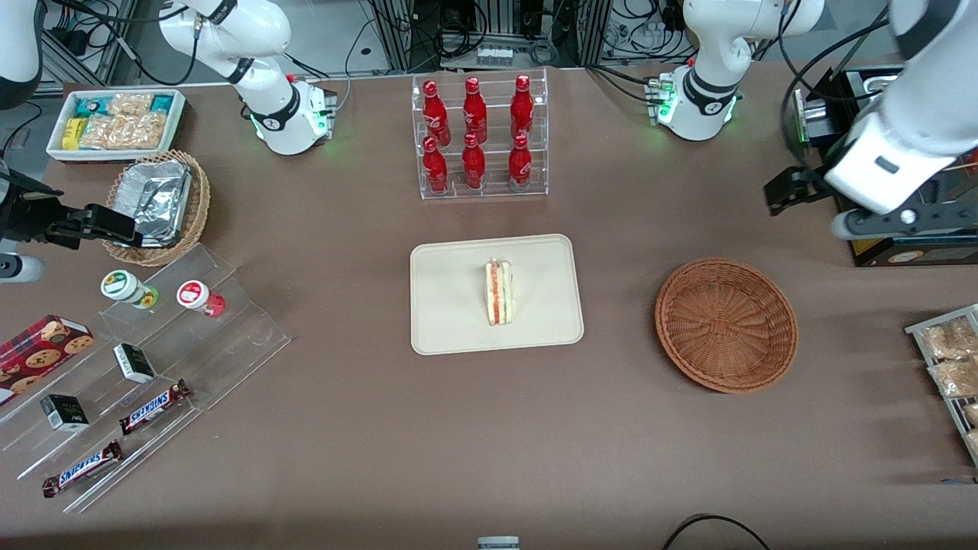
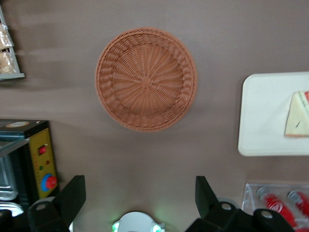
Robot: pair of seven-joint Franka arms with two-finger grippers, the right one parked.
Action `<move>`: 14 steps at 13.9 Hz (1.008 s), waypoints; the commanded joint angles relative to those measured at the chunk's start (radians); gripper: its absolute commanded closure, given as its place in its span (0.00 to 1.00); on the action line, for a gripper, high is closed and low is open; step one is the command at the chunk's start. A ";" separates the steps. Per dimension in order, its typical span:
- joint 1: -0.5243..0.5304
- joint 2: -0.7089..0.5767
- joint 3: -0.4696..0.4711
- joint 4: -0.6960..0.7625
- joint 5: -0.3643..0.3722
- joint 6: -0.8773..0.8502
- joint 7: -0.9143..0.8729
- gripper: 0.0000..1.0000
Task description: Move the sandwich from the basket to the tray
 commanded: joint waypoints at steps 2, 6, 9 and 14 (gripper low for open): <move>0.047 -0.074 0.001 -0.028 -0.011 -0.050 0.144 0.00; 0.047 -0.080 0.016 -0.015 -0.013 -0.049 0.206 0.00; 0.048 -0.043 0.016 0.024 -0.034 -0.052 0.189 0.00; 0.048 -0.032 0.024 0.029 -0.005 -0.047 0.191 0.00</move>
